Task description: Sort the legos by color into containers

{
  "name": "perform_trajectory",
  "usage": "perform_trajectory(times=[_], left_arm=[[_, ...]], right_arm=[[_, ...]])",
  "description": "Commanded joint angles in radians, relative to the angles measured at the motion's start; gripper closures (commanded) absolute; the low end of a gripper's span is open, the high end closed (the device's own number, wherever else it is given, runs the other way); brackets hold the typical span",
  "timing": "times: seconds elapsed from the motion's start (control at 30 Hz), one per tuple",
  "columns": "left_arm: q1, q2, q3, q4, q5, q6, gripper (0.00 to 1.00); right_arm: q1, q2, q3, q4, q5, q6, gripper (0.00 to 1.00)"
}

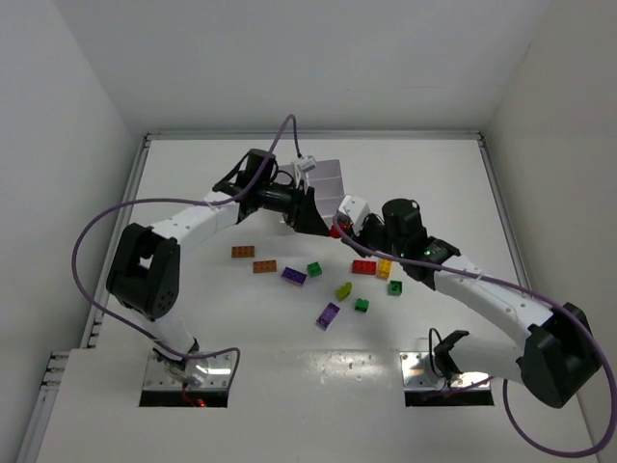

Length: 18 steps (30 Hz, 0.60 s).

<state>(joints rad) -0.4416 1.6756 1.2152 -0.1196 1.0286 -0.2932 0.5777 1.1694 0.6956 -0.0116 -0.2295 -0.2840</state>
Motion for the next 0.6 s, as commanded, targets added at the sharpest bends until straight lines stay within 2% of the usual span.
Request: perform_trajectory(times=[0.0, 0.33, 0.57], left_arm=[[-0.025, 0.035, 0.073, -0.144, -0.001, 0.08, 0.07], [-0.043, 0.064, 0.113, -0.164, 0.018, 0.109, 0.09], [-0.052, 0.064, 0.122, -0.164, 0.027, 0.118, 0.18]], right_arm=[[0.027, -0.016, 0.036, 0.082, 0.07, -0.05, 1.0], [0.077, 0.003, 0.054, 0.073, 0.091, -0.06, 1.0], [0.096, 0.044, 0.078, 0.085, 0.091, -0.06, 1.0]])
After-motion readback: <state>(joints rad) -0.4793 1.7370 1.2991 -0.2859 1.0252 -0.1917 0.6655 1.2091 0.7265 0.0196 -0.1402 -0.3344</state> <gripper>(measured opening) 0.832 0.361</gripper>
